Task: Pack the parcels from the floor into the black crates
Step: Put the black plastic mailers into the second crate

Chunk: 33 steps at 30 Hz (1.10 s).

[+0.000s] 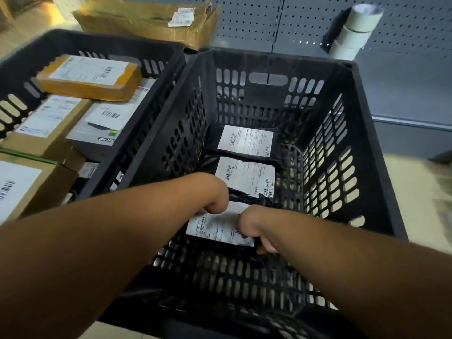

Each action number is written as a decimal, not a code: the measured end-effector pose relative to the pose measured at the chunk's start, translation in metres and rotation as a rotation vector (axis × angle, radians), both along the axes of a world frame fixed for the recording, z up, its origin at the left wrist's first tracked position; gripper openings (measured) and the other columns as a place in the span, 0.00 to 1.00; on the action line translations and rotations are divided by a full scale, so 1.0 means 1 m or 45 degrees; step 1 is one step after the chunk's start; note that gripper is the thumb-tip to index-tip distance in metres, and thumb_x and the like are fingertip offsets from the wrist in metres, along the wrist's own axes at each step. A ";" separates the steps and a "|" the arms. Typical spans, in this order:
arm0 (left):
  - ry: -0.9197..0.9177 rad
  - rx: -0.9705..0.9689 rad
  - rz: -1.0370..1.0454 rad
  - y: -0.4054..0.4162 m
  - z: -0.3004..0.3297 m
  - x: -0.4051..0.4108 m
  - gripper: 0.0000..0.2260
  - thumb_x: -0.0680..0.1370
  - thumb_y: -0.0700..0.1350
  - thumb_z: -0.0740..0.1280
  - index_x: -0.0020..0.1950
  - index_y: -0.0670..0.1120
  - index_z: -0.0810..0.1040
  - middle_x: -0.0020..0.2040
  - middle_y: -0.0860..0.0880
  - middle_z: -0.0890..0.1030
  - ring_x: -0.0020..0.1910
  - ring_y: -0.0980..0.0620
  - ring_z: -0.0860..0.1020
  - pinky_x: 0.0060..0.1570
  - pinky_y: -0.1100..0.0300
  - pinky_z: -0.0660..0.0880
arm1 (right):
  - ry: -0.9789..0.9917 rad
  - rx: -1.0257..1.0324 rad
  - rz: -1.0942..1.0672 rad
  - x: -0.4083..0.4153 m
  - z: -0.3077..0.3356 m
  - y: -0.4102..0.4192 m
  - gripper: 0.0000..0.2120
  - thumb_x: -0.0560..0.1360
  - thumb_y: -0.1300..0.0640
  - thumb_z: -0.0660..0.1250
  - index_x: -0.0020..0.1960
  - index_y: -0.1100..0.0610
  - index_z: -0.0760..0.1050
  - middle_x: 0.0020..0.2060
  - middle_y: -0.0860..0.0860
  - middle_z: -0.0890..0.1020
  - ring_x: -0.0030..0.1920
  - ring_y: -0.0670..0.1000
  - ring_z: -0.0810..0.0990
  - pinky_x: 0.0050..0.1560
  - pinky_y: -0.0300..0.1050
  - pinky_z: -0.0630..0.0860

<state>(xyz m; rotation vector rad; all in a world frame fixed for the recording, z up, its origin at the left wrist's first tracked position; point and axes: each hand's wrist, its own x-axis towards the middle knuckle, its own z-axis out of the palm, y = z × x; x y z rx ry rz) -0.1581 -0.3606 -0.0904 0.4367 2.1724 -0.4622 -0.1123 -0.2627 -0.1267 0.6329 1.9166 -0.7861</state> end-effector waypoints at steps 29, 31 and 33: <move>-0.239 0.174 0.588 -0.013 -0.019 -0.001 0.24 0.80 0.52 0.68 0.73 0.46 0.71 0.66 0.38 0.75 0.59 0.37 0.81 0.59 0.44 0.80 | 0.285 0.529 1.446 -0.001 0.053 0.009 0.09 0.78 0.65 0.63 0.40 0.61 0.68 0.34 0.53 0.70 0.31 0.49 0.67 0.40 0.44 0.70; -0.228 0.262 0.706 -0.012 -0.012 -0.005 0.24 0.78 0.52 0.69 0.74 0.48 0.72 0.67 0.38 0.76 0.58 0.39 0.81 0.59 0.48 0.79 | 0.394 0.503 1.359 -0.007 0.074 0.018 0.13 0.77 0.67 0.61 0.34 0.61 0.67 0.32 0.53 0.71 0.31 0.50 0.68 0.36 0.43 0.70; -0.191 0.400 0.873 -0.012 -0.004 -0.012 0.26 0.78 0.51 0.71 0.74 0.49 0.72 0.70 0.38 0.74 0.62 0.40 0.80 0.61 0.49 0.79 | 0.467 0.452 1.301 -0.013 0.095 0.030 0.11 0.77 0.68 0.59 0.37 0.61 0.72 0.36 0.57 0.77 0.35 0.54 0.76 0.41 0.47 0.75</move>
